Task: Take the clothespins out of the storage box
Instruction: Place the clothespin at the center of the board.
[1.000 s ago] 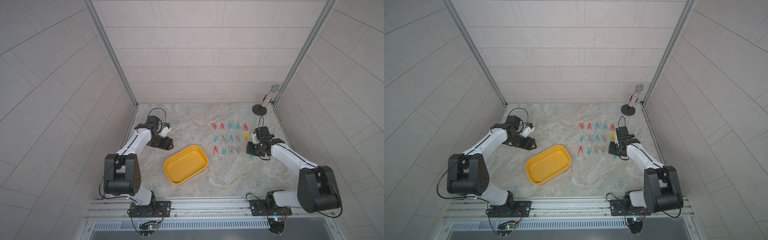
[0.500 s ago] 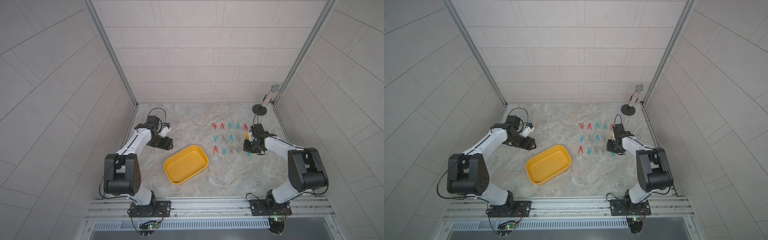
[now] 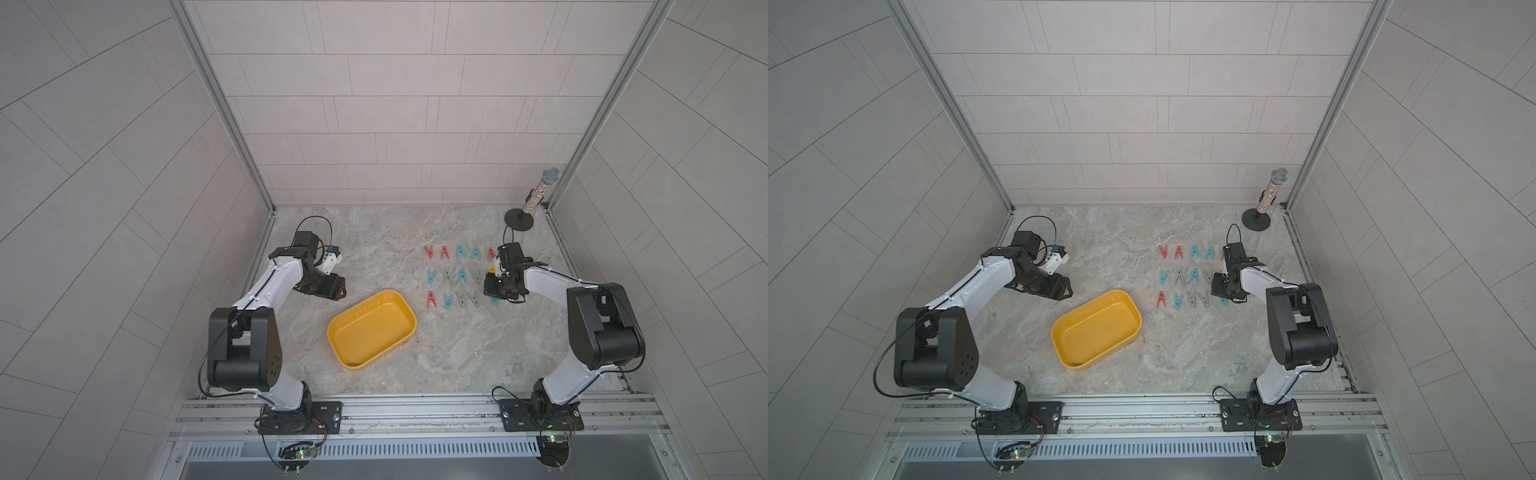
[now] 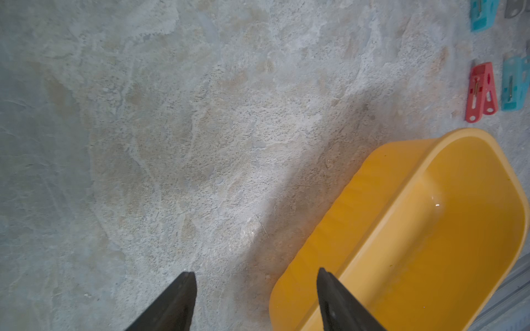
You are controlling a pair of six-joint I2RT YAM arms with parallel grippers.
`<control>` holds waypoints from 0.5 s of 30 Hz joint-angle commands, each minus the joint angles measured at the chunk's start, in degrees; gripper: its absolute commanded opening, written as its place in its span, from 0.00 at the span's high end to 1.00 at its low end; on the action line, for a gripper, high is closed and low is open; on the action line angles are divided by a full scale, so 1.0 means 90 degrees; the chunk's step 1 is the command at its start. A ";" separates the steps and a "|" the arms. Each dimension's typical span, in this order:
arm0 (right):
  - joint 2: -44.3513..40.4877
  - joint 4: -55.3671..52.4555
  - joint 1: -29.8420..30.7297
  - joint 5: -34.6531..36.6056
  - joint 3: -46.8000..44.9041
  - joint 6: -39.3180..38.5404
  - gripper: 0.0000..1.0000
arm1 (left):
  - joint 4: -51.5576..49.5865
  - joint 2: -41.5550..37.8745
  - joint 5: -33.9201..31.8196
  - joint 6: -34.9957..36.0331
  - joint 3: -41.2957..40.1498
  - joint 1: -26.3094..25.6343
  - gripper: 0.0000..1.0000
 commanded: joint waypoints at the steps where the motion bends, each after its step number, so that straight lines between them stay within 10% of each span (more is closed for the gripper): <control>1: 0.0062 -0.0051 -0.0005 0.0188 -0.0033 0.0032 0.96 | -0.0039 -0.0043 -0.0023 0.0018 -0.0011 -0.0007 0.26; 15: 0.0011 -0.0043 -0.0016 0.0225 -0.0229 0.0061 0.88 | -0.0059 -0.0063 0.0003 0.0017 0.0001 -0.0011 0.26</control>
